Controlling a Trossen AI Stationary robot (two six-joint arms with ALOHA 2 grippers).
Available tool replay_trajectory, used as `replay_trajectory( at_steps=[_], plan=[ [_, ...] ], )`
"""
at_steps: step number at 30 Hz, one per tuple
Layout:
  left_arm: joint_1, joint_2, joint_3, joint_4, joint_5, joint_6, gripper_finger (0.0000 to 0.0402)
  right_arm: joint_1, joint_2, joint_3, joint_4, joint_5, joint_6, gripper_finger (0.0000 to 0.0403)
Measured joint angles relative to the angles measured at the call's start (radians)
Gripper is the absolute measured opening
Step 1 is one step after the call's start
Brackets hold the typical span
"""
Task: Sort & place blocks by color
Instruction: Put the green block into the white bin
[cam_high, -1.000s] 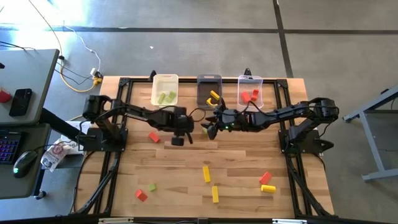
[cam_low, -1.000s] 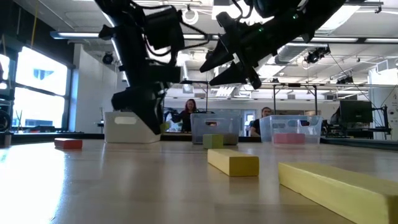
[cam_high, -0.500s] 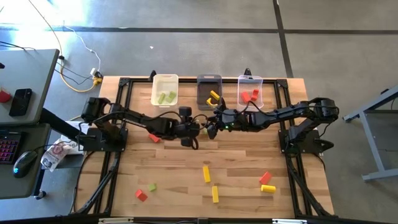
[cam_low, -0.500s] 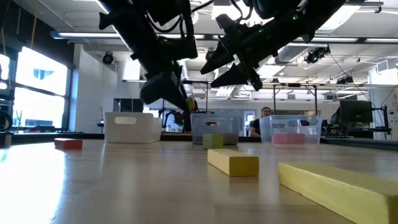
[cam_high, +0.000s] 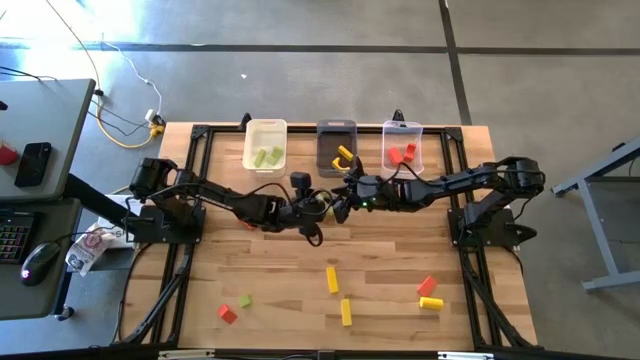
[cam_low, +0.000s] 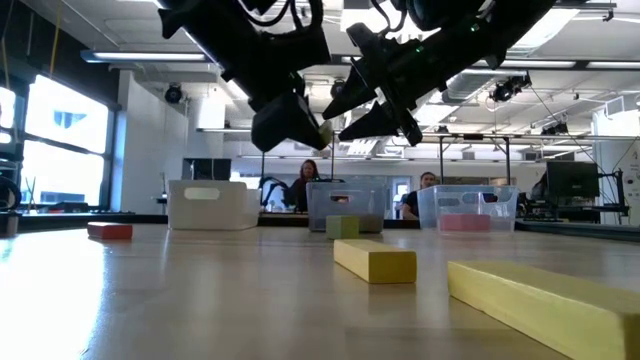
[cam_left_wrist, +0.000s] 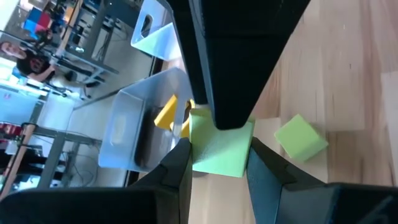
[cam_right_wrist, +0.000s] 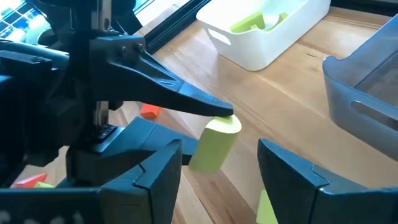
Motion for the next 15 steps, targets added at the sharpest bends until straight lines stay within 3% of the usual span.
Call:
replay_trajectory(
  at_steps=[15],
  plan=[
    [-0.020,0.000,0.000,0.124,-0.009,0.019,0.0088,-0.014,0.000,0.002,0.012,0.026,0.002,0.0194]
  ],
)
